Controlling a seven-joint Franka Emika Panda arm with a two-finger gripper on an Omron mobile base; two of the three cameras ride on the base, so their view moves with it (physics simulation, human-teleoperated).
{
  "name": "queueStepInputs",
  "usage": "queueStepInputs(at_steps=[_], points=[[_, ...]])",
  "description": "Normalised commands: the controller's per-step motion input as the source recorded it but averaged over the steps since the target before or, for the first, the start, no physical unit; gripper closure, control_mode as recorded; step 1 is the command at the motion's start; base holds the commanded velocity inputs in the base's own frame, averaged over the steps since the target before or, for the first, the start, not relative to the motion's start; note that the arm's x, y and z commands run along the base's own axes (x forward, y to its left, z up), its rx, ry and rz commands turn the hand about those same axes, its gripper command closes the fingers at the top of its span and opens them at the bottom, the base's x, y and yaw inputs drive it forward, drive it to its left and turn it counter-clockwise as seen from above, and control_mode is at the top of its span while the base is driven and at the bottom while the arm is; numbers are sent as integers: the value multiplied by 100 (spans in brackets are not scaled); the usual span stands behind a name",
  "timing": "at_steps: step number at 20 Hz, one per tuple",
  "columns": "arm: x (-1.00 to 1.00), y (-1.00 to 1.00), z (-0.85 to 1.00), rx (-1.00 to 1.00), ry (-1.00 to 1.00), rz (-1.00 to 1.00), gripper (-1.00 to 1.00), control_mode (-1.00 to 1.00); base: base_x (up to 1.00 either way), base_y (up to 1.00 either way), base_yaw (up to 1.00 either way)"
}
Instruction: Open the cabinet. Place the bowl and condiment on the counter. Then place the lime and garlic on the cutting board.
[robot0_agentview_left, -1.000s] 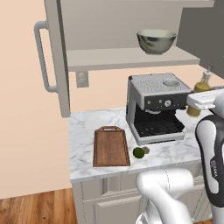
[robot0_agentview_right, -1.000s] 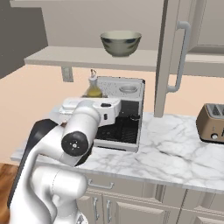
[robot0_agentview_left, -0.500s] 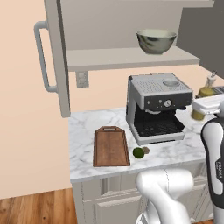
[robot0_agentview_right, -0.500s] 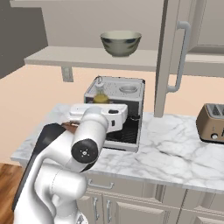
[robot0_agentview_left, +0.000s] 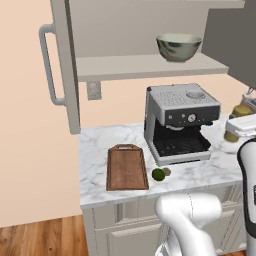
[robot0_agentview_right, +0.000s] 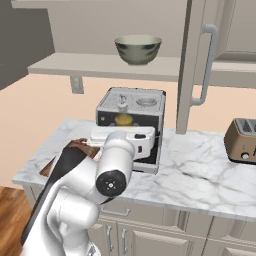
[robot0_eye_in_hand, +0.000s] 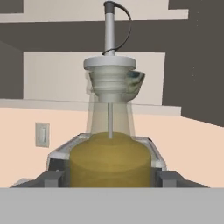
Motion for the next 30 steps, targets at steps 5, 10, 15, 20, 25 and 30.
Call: queueStepInputs(at_steps=[5, 10, 15, 20, 25, 30], points=[[0, -16, -18, -2, -2, 0, 100, -100, 0, 0, 0], [0, -10, -18, -2, -4, 1, 100, -100, 0, 0, 0], [0, -9, -17, -3, 0, 2, 100, -100, 0, 0, 0], [0, -12, -13, -4, -1, 1, 100, -100, 0, 0, 0], [0, -22, -12, -3, 0, 0, 100, -100, 0, 0, 0], [0, -18, -13, -1, 0, 1, 100, -100, 0, 0, 0]])
